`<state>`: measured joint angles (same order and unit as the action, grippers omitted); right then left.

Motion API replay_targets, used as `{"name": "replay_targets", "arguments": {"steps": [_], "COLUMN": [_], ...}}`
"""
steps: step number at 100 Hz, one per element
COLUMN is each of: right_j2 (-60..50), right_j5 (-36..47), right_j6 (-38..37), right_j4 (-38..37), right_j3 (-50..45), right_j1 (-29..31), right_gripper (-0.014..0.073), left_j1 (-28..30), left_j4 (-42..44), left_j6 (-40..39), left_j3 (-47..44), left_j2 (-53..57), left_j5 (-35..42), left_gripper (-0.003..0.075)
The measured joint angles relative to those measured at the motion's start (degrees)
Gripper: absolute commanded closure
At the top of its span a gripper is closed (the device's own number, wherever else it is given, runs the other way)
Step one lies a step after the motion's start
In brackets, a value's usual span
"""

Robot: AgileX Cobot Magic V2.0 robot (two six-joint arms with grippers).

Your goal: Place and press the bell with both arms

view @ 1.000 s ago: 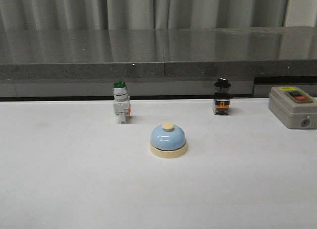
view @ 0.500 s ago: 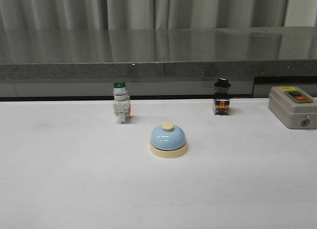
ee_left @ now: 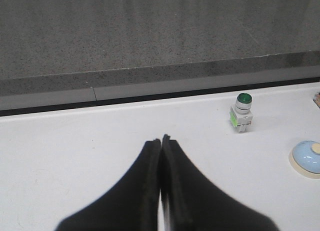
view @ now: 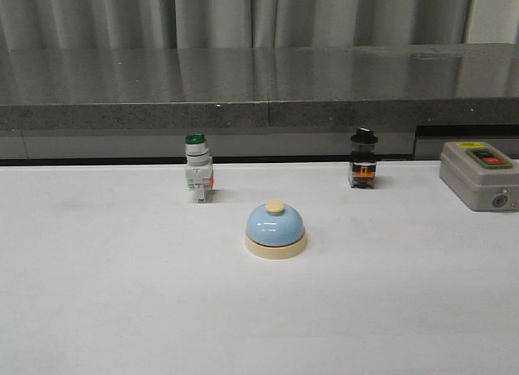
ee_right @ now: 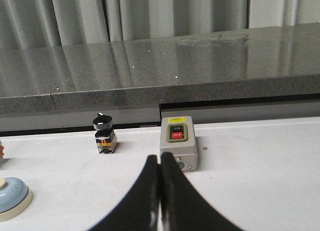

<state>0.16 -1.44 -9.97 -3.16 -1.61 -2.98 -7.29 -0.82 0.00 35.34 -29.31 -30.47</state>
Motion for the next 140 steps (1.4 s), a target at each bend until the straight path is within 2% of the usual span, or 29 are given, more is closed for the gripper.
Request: {"name": "replay_targets", "arguments": {"steps": [46, 66, 86, 96, 120, 140], "right_j2": [0.00, 0.00, 0.00, 0.00, 0.00, -0.10], "right_j5": [0.00, 0.00, 0.00, 0.00, 0.00, 0.00], "right_j6": [0.00, 0.00, 0.00, 0.00, 0.00, 0.00], "right_j4": [0.00, 0.00, 0.00, 0.00, 0.00, 0.00], "right_j3": [0.00, 0.00, 0.00, 0.00, 0.00, 0.00], "right_j1": [0.00, 0.00, 0.00, 0.00, 0.00, 0.00], "right_gripper": [0.0658, 0.0658, 0.0658, 0.0658, 0.0658, 0.0658], "left_j1": [0.00, 0.00, 0.00, 0.00, 0.00, 1.24], "left_j4": [0.00, 1.42, 2.17, 2.82, 3.67, 3.67], "left_j6": [0.00, 0.00, 0.00, 0.00, 0.00, 0.00], "left_j3": [-0.21, -6.34, -18.79, -24.57, -34.25, -35.16], "left_j2": [0.00, 1.08, 5.56, 8.52, 16.63, 23.26], "left_j5": [1.93, 13.26, 29.02, 34.18, 36.93, 37.32], "left_gripper": [0.0741, 0.0741, 0.0741, 0.0741, 0.0741, 0.0741]}}
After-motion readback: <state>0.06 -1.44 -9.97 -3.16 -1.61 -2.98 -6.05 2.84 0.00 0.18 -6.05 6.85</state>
